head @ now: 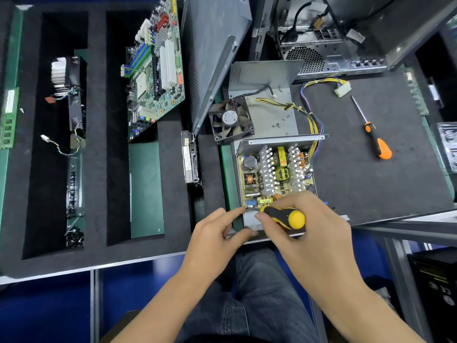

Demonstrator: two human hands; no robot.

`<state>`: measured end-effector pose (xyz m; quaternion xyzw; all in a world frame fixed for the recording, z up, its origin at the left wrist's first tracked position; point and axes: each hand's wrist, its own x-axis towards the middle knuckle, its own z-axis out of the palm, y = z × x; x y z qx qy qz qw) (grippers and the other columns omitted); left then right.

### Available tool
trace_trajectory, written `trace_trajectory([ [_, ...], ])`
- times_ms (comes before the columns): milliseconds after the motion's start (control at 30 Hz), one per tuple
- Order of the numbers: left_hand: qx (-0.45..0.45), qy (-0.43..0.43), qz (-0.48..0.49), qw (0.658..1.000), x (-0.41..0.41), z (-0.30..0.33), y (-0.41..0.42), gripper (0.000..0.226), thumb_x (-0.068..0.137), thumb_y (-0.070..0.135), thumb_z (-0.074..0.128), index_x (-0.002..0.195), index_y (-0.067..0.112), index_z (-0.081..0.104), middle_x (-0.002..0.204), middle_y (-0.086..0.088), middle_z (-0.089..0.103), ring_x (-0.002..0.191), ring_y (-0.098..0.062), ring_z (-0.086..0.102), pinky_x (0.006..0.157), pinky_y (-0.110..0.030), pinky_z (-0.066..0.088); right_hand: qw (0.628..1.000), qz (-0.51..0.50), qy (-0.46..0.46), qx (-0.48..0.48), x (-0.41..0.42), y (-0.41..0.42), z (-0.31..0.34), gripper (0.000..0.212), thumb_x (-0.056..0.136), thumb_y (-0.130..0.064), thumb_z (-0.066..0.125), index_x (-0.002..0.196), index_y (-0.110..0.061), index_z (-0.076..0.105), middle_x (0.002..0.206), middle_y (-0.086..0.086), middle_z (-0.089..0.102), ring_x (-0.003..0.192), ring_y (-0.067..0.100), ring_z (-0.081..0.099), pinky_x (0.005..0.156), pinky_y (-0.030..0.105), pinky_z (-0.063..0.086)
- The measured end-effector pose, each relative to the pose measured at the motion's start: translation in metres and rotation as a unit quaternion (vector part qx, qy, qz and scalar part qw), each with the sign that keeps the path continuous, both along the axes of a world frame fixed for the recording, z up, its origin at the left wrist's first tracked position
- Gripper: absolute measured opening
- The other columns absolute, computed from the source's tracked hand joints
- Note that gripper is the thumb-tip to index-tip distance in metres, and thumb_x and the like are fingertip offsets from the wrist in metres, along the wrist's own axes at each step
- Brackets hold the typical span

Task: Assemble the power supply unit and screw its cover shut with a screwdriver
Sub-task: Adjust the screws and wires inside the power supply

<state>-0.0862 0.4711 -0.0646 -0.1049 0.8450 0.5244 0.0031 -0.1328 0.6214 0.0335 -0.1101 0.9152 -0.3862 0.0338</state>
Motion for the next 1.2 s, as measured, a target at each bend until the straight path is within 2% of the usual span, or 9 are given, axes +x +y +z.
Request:
trace_trajectory([
  [133,0.008,-0.007,0.002,1.0,0.0,-0.001,0.0,0.046,0.08,0.028,0.083,0.124,0.024,0.072,0.064,0.01,0.03,0.061,-0.005,0.039,0.059,-0.012,0.03,0.996,0.049,0.034,0.062,-0.008,-0.003,0.01,0.036,0.083,-0.029,0.076,0.112,-0.03,0.055,0.082,-0.011,0.065,0.068,0.013,0.06,0.061,0.024,0.052],
  [200,0.008,-0.006,0.002,1.0,0.0,-0.002,0.0,0.046,0.08,0.029,0.083,0.124,0.023,0.072,0.064,0.01,0.03,0.061,-0.006,0.039,0.059,-0.013,0.03,0.986,0.088,0.077,0.117,-0.016,-0.004,0.015,0.024,0.087,-0.028,0.075,0.102,-0.015,0.061,0.078,-0.003,0.062,0.062,0.021,0.057,0.054,0.036,0.052],
  [333,0.012,-0.005,0.006,1.0,0.0,-0.002,0.001,0.049,0.079,0.031,0.083,0.126,0.022,0.071,0.064,0.01,0.031,0.061,-0.007,0.039,0.06,-0.014,0.032,0.97,0.171,0.093,0.149,-0.029,-0.007,0.03,0.009,0.089,-0.01,0.066,0.092,-0.008,0.058,0.089,0.003,0.054,0.073,0.021,0.052,0.064,0.028,0.043],
  [500,0.022,0.004,0.001,1.0,-0.001,-0.002,0.001,0.051,0.08,0.03,0.082,0.128,0.021,0.069,0.064,0.01,0.03,0.061,-0.006,0.039,0.061,-0.013,0.03,0.912,0.213,0.166,0.308,-0.038,-0.016,0.044,0.018,0.084,-0.015,0.077,0.078,-0.008,0.061,0.067,0.006,0.053,0.052,0.026,0.054,0.041,0.029,0.04],
  [667,-0.004,0.005,-0.014,1.0,0.0,-0.003,0.001,0.033,0.084,0.028,0.08,0.102,0.001,0.072,0.061,0.01,0.028,0.057,-0.004,0.036,0.058,-0.015,0.025,0.797,0.423,0.155,0.403,-0.043,-0.029,0.046,0.023,0.09,-0.014,0.058,0.076,-0.012,0.039,0.088,0.007,0.035,0.086,0.026,0.046,0.07,0.035,0.037],
  [833,0.039,0.005,0.001,0.999,0.0,0.0,-0.006,0.052,0.08,0.034,0.082,0.128,0.021,0.068,0.064,0.011,0.032,0.061,-0.005,0.037,0.061,-0.014,0.032,0.891,0.306,0.147,0.301,-0.049,-0.02,0.046,0.024,0.083,-0.017,0.081,0.077,-0.004,0.061,0.07,0.01,0.056,0.058,0.032,0.058,0.049,0.035,0.046],
  [1000,0.045,-0.006,-0.05,0.998,-0.001,-0.001,-0.014,0.063,0.075,0.038,0.084,0.132,0.02,0.065,0.065,0.013,0.032,0.06,-0.001,0.038,0.061,-0.012,0.032,0.904,0.282,0.164,0.275,-0.044,-0.013,0.04,0.028,0.089,-0.02,0.074,0.076,-0.001,0.058,0.064,0.012,0.05,0.054,0.034,0.053,0.043,0.039,0.045],
  [1100,0.014,-0.012,-0.075,0.997,-0.004,-0.002,-0.013,0.065,0.077,0.039,0.082,0.135,0.017,0.062,0.067,0.012,0.033,0.062,-0.001,0.041,0.062,-0.012,0.032,0.902,0.295,0.127,0.288,-0.044,-0.012,0.04,0.017,0.09,-0.014,0.069,0.091,0.0,0.059,0.086,0.014,0.052,0.072,0.033,0.053,0.059,0.045,0.049],
  [1200,0.0,-0.007,-0.08,0.997,-0.004,-0.005,-0.012,0.058,0.083,0.035,0.079,0.136,0.018,0.062,0.065,0.012,0.032,0.06,-0.002,0.04,0.063,-0.017,0.032,0.881,0.349,0.144,0.286,-0.043,-0.01,0.04,0.008,0.085,-0.003,0.067,0.089,-0.002,0.06,0.087,0.012,0.053,0.071,0.029,0.053,0.065,0.031,0.043],
])
